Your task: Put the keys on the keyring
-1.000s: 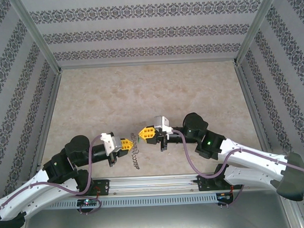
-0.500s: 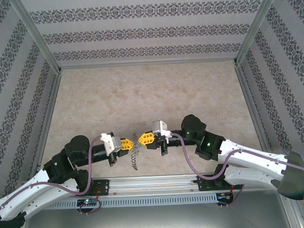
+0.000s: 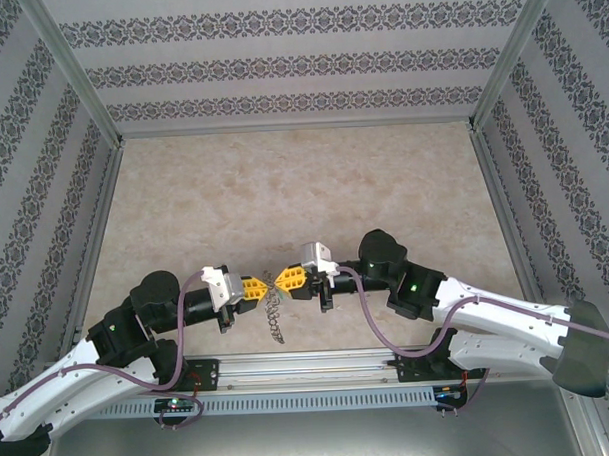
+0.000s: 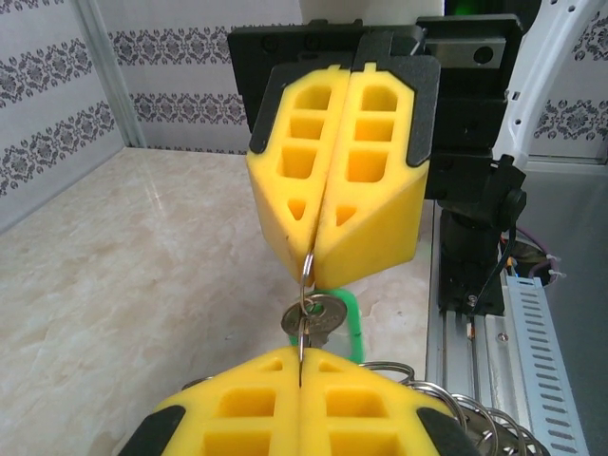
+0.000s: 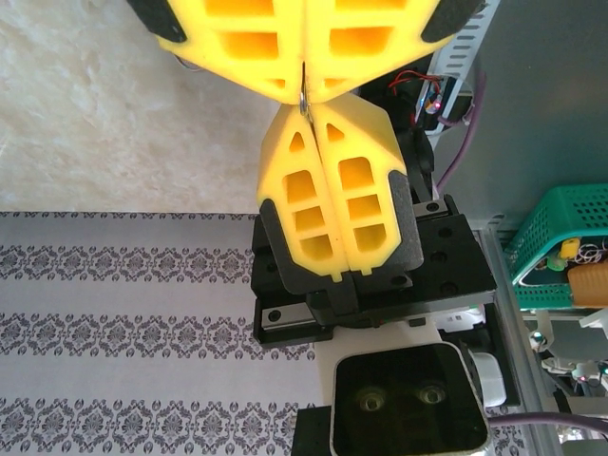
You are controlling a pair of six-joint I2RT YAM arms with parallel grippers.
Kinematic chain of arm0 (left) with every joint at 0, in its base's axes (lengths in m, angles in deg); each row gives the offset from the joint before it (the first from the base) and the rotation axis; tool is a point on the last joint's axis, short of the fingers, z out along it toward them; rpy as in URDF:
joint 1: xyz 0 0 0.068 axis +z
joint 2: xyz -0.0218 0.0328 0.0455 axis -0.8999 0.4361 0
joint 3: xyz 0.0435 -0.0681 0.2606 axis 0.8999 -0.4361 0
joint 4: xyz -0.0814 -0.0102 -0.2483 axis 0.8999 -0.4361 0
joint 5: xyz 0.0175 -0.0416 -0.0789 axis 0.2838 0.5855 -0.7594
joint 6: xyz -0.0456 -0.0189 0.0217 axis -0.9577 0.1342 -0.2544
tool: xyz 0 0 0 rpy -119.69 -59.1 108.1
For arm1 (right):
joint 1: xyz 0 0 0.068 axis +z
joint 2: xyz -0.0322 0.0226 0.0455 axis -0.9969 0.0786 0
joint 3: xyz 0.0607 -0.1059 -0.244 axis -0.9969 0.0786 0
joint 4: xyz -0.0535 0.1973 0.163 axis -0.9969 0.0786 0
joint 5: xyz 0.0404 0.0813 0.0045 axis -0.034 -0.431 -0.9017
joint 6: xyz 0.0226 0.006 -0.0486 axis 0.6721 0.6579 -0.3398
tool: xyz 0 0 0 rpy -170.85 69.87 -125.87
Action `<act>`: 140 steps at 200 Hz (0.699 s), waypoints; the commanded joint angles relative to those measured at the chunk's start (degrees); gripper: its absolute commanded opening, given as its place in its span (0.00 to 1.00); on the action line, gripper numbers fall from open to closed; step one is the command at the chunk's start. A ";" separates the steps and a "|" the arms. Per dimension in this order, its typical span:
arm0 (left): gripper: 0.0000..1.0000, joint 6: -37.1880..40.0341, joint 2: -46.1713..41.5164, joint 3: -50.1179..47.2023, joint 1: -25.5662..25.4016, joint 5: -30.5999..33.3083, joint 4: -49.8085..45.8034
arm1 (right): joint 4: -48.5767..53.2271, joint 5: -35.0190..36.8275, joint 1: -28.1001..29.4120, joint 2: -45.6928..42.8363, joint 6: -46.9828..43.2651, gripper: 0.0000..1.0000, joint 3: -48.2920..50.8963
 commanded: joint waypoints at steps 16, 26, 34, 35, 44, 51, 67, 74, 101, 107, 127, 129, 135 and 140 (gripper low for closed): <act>0.00 0.92 -0.71 0.19 -0.75 -0.90 4.32 | -2.04 -1.23 0.96 0.37 -0.13 0.00 -0.20; 0.00 0.95 -0.70 0.16 -0.78 -0.89 4.37 | -1.94 -1.02 0.96 0.29 -0.17 0.00 -0.13; 0.00 0.95 -0.76 0.10 -0.78 -1.05 4.52 | -2.05 -0.85 0.94 0.06 -0.27 0.00 0.04; 0.00 0.91 -0.73 0.10 -0.78 -1.01 4.48 | -2.08 -0.82 0.95 0.00 -0.27 0.00 0.06; 0.00 0.87 -0.63 0.04 -0.78 -0.95 4.58 | -2.19 -0.86 0.96 -0.06 -0.35 0.00 0.07; 0.00 0.91 -0.62 0.09 -0.78 -0.94 4.51 | -2.20 -1.11 1.05 -0.06 -0.32 0.00 -0.08; 0.00 0.96 -0.68 0.08 -0.78 -0.92 4.50 | -1.99 -1.02 1.05 0.12 -0.45 0.00 -0.13; 0.00 0.96 -0.63 0.10 -0.78 -0.96 4.52 | -2.18 -0.87 1.05 0.00 -0.54 0.00 0.05; 0.00 0.87 -0.62 0.02 -0.78 -0.95 4.46 | -2.54 0.06 1.13 -1.05 -0.83 0.00 0.59; 0.00 0.87 -0.62 0.02 -0.78 -1.04 4.49 | -2.55 0.30 1.13 -1.20 -0.93 0.00 0.68; 0.00 0.87 -0.48 -0.01 -0.78 -0.99 4.61 | -3.25 0.79 1.14 -1.75 -0.91 0.00 1.03; 0.00 0.87 -0.46 0.01 -0.78 -1.06 4.57 | -3.38 0.85 1.14 -1.78 -0.85 0.00 1.08; 0.00 0.87 -0.40 0.01 -0.78 -1.14 4.61 | -3.66 0.84 1.13 -1.81 -0.74 0.00 1.12; 0.00 0.78 -0.45 0.01 -0.78 -1.12 4.61 | -3.69 0.75 1.13 -1.90 -0.62 0.00 1.14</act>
